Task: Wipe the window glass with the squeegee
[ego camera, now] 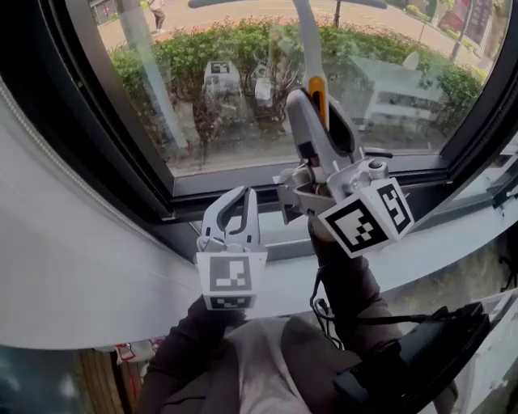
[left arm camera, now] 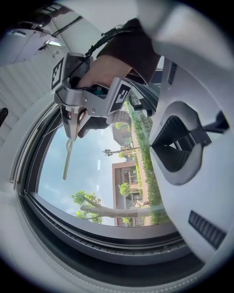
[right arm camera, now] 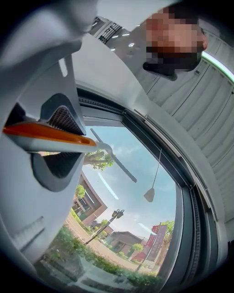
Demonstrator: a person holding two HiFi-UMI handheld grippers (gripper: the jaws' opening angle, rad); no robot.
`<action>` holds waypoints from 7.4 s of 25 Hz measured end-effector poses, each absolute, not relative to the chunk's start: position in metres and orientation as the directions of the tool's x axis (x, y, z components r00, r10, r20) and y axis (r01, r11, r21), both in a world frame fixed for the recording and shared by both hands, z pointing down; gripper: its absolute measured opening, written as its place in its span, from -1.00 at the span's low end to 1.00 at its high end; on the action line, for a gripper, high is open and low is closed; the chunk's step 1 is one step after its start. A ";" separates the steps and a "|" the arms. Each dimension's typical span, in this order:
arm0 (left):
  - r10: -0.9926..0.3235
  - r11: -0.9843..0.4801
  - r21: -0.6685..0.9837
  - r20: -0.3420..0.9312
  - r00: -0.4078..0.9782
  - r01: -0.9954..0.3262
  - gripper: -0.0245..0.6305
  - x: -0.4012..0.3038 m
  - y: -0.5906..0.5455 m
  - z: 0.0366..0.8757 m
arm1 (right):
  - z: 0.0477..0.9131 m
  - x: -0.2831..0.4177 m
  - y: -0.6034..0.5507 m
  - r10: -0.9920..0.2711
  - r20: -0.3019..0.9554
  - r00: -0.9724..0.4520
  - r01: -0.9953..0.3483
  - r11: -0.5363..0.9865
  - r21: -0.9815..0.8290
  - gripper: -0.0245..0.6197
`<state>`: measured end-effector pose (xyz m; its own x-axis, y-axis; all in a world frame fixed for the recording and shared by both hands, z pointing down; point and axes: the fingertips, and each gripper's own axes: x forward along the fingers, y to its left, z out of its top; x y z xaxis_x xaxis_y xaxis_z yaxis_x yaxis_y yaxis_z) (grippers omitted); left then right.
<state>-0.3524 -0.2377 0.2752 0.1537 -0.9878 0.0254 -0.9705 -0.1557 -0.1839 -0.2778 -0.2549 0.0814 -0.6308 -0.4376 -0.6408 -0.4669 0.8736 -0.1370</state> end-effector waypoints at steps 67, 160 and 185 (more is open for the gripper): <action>-0.959 -0.160 -0.125 0.257 0.124 -0.979 -0.92 -0.357 -0.219 0.349 | 0.184 -0.284 -0.246 -0.558 -0.492 -0.668 -0.439 0.830 -0.346 -0.61; -0.940 -0.184 -0.158 0.316 0.127 -0.970 -0.92 -0.347 -0.202 0.373 | 0.333 -0.277 -0.226 -0.602 -0.296 -0.742 -0.347 0.722 -0.599 -0.66; -0.926 -0.180 -0.181 0.364 0.105 -0.967 -0.92 -0.337 -0.199 0.388 | 0.375 -0.275 -0.221 -0.569 -0.258 -0.781 -0.258 0.669 -0.697 -0.70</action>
